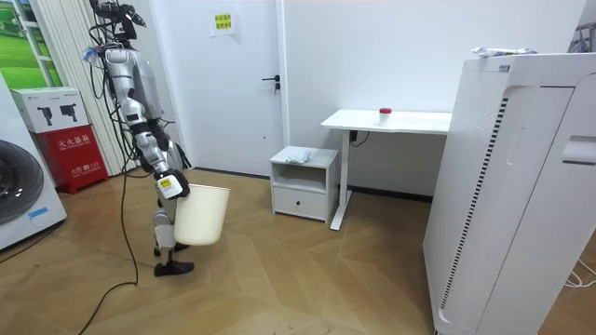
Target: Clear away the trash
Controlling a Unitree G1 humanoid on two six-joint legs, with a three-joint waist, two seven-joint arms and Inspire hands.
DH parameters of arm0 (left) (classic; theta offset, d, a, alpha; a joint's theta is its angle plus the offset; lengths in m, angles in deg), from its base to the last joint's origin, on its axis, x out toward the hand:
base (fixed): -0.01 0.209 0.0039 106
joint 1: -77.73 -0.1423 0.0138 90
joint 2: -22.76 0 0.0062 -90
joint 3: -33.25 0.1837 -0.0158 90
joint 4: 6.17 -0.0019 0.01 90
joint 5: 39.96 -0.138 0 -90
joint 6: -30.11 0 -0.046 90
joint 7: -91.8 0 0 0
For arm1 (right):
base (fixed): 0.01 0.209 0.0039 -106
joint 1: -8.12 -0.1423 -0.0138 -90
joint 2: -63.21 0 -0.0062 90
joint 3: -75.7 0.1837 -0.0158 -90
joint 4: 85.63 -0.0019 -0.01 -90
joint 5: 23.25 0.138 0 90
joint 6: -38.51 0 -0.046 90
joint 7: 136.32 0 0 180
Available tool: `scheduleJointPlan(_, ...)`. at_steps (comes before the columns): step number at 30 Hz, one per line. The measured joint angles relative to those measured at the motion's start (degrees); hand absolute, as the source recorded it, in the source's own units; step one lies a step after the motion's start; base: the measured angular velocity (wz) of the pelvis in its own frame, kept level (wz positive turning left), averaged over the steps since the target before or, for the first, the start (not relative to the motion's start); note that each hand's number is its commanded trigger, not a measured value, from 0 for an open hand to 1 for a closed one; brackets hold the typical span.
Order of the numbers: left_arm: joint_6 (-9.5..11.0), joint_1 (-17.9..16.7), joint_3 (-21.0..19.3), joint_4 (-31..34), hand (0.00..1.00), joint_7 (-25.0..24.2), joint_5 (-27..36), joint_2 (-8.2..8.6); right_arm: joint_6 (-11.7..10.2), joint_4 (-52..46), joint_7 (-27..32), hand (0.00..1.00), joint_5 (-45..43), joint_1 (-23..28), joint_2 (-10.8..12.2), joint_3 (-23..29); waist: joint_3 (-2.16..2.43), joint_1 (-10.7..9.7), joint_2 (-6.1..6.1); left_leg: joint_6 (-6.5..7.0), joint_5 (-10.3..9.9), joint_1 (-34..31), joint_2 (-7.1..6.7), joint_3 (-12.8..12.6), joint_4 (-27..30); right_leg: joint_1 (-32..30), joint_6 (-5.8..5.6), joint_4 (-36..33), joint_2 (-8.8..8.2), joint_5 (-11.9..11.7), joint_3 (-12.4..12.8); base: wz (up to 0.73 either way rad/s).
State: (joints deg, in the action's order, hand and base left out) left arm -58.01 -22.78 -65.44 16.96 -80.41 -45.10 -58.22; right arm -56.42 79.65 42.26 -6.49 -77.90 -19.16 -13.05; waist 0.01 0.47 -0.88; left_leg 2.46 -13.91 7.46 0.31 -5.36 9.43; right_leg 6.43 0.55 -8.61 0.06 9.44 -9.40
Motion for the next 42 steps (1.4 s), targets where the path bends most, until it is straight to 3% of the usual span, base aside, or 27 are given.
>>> scheduleJointPlan(14, 0.1, -0.3, -0.1, 0.0, 0.0, -2.2, -0.1, -0.04, -0.1, -0.1, 0.0, 1.0, -0.3, 0.0, 0.0, 0.1, -0.09, 0.0, 0.29, 0.0, 0.0, 0.0, 0.01, -0.1, -0.1, -0.1, 0.0, 0.0, -0.18, 0.0, -0.1, 0.0)
scheduleJointPlan(22, 0.1, -2.7, -2.5, -2.2, 0.0, -0.9, -3.5, -0.25, -0.2, -0.2, -0.8, 1.0, -0.3, 1.3, 0.3, 2.4, -0.05, -0.2, -0.51, 0.0, 0.0, 0.3, -0.03, 0.4, 0.2, 0.6, -0.02, 0.0, -0.42, 0.0, -0.9, 0.03)
scheduleJointPlan(28, -1.5, -4.4, -2.4, -3.0, 0.0, -0.5, -4.7, -0.22, -0.4, 0.2, -0.7, 1.0, 0.3, 1.5, 0.4, 2.5, -0.15, -0.1, -0.63, -0.01, -0.2, -0.3, -0.01, 0.9, 0.8, 0.6, 0.01, -0.1, -0.49, 0.1, -1.3, 0.03)
scheduleJointPlan(31, -2.3, -4.6, -2.4, -3.0, 0.0, -0.5, -4.7, -0.18, 0.1, 0.2, -0.8, 1.0, 1.2, 1.4, 0.4, 2.4, -0.17, 0.0, -0.58, -0.16, -0.9, -1.2, 0.34, 1.2, 3.3, 0.6, 0.18, -0.4, -0.32, 0.3, -1.7, 0.07)
scheduleJointPlan(33, -3.2, -4.2, -2.4, -2.9, 0.0, -0.7, -4.6, -0.2, 0.8, 0.4, -0.8, 1.0, 2.4, 1.3, 0.4, 2.3, -0.23, 0.0, -0.43, -0.49, -2.4, -2.4, 1.01, 1.4, 6.4, 0.1, 0.6, -1.7, 0.06, 1.0, -2.0, 0.0)
scheduleJointPlan(36, -4.7, -3.2, -2.4, -3.0, 0.0, -0.8, -4.6, -0.21, 1.3, 0.8, -1.0, 1.0, 3.7, 1.2, 0.3, 2.3, -0.29, -0.1, -0.7, -1.06, -4.2, -3.1, 1.42, 1.3, 9.5, -1.1, 0.98, -5.4, -0.05, 4.0, -1.8, -0.01)
scheduleJointPlan(40, -5.4, -2.7, -2.3, -2.8, 0.0, -0.8, -4.7, -0.3, 1.3, 0.6, -1.3, 1.0, 6.3, 1.5, -0.3, 2.3, -0.27, -0.2, -0.55, -1.41, -4.3, -5.2, 1.52, 0.5, 13.7, -2.4, 1.95, -8.1, -0.21, 6.2, -1.4, 0.08)
scheduleJointPlan(42, -5.4, -2.9, -2.3, -2.6, 0.0, -0.8, -4.7, -0.24, 1.3, 0.7, -1.2, 1.0, 7.6, 1.6, -0.3, 2.4, -0.53, -0.2, -0.95, -3.07, -2.5, -13.4, 1.89, -1.2, 28.4, -2.2, 2.53, -9.1, -1.08, 6.9, -0.5, 0.01)
